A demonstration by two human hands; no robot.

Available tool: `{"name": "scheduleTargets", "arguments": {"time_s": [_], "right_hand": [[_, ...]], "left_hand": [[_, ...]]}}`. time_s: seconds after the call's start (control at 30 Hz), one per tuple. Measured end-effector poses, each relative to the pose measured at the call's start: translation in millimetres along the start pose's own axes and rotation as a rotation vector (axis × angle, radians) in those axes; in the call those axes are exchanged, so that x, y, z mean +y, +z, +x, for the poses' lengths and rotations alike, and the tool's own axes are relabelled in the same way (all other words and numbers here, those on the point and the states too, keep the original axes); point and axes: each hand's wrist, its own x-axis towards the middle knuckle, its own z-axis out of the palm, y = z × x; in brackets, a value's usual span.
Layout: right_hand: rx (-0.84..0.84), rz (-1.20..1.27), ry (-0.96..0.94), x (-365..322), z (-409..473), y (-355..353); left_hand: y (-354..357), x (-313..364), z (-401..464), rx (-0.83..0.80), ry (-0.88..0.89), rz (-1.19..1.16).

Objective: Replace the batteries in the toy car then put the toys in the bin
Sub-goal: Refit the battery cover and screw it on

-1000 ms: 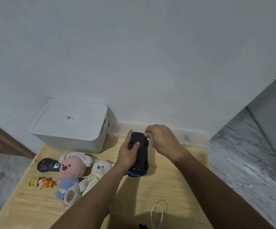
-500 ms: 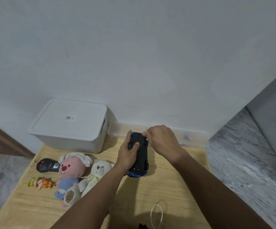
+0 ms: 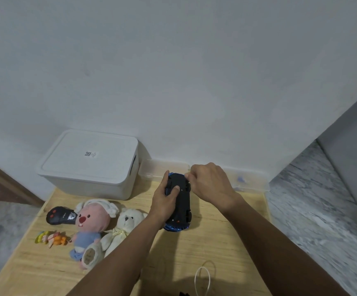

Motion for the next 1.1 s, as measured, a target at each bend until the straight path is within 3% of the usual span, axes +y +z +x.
{"name": "scheduleTargets", "arguments": {"time_s": [0.27, 0.63, 0.9, 1.1], "right_hand": [[-0.035, 0.151, 0.009, 4.0, 6.1, -0.2], [-0.022, -0.08, -0.02, 2.3, 1.9, 1.2], [0.028, 0.139, -0.036, 6.6, 4.2, 4.1], [-0.038, 0.072, -0.053, 6.8, 2.4, 3.0]], "left_hand": [[-1.6, 0.1, -1.8, 0.012, -0.008, 0.007], [-2.4, -0.2, -0.3, 0.008, -0.015, 0.005], [-2.1, -0.2, 0.5, 0.0, -0.009, 0.006], [-2.9, -1.9, 0.1, 0.013, -0.014, 0.017]]}}
